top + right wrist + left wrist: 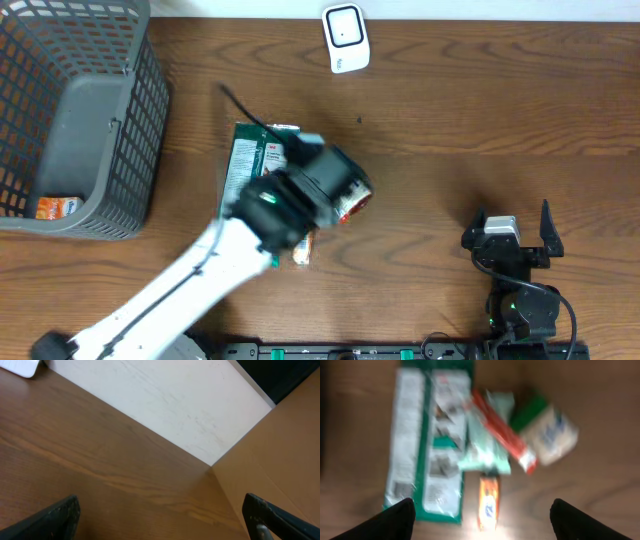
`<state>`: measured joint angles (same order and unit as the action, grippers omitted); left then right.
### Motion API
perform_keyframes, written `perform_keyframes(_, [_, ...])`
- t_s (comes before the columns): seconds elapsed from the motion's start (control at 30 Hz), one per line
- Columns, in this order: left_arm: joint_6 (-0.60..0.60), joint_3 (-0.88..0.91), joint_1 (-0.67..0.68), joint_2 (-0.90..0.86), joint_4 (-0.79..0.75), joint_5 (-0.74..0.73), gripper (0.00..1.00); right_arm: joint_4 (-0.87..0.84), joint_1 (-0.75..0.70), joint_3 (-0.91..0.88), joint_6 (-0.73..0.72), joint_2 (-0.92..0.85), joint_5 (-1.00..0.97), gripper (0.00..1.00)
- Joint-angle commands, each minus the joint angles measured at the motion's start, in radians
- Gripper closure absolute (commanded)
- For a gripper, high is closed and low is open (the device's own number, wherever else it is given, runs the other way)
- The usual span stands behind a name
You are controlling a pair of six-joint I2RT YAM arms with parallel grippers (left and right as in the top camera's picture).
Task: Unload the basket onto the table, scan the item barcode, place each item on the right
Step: 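Release the tissue pack and return the left gripper to the basket, then grasp the second orange tissue pack in the basket with the left gripper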
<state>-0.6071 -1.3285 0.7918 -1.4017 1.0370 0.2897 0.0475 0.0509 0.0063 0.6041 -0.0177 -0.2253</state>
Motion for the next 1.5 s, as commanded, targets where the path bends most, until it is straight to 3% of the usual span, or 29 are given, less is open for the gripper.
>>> perform_keyframes(0.0, [0.098,-0.164,-0.167,0.033,0.049,0.018,0.12,0.004,0.007,0.0,0.006,0.002,-0.01,0.01])
perform_keyframes(0.1, [0.158,-0.309,-0.354,0.032,0.091,0.018,0.12,0.004,0.007,0.0,0.006,0.002,-0.01,0.01])
perform_keyframes(0.23, [0.148,-0.427,-0.652,0.032,0.088,0.017,0.12,0.004,0.007,0.0,0.006,0.002,-0.01,0.01])
perform_keyframes(0.43, [0.093,-0.43,-1.011,0.004,0.058,0.017,0.12,0.004,0.007,0.0,0.006,0.002,-0.01,0.01])
perform_keyframes(0.67, [-0.008,-0.422,-1.291,-0.134,0.089,0.017,0.12,0.004,0.007,0.0,0.006,0.002,-0.01,0.01])
perform_keyframes(0.87, [-0.043,-0.422,-1.398,-0.291,0.129,0.005,0.26,0.004,0.007,0.0,0.006,0.002,-0.01,0.01])
perform_keyframes(1.0, [-0.042,-0.421,-1.411,-0.388,0.133,0.006,0.29,0.004,0.007,0.0,0.006,0.002,-0.01,0.01])
perform_keyframes(1.1, [-0.042,-0.421,-1.406,-0.463,0.136,0.006,0.37,0.004,0.007,0.0,0.006,0.002,-0.01,0.01])
perform_keyframes(1.47, [-0.042,-0.393,-1.405,-0.592,0.121,0.006,0.44,0.004,0.007,0.0,0.006,0.002,-0.01,0.01])
